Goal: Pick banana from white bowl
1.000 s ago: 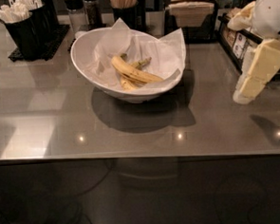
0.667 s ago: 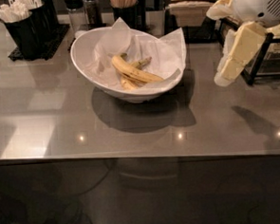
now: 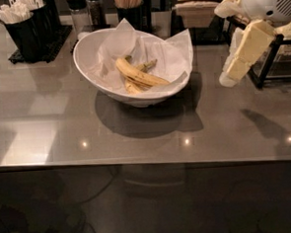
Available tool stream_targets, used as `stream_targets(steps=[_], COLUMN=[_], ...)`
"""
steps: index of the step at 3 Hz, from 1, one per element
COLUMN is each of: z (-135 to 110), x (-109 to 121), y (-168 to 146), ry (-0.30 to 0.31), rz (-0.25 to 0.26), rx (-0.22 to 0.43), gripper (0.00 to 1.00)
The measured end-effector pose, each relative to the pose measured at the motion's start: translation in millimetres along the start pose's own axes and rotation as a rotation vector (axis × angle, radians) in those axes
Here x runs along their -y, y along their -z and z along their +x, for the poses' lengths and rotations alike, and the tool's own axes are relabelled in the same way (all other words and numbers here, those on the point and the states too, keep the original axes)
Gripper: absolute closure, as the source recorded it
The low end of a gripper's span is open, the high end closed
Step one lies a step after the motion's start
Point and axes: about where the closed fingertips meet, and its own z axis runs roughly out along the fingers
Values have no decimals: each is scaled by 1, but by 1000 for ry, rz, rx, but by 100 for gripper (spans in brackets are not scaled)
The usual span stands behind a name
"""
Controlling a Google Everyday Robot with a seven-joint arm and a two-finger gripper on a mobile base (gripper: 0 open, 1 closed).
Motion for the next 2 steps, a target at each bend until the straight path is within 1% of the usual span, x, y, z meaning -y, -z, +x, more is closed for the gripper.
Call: stream_targets(steps=[1,2], z=[-15,-35], x=[15,34], y=[-27,-60], ry=[-43,-54], rz=[-26,-86], rx=[72,134], gripper=[0,0])
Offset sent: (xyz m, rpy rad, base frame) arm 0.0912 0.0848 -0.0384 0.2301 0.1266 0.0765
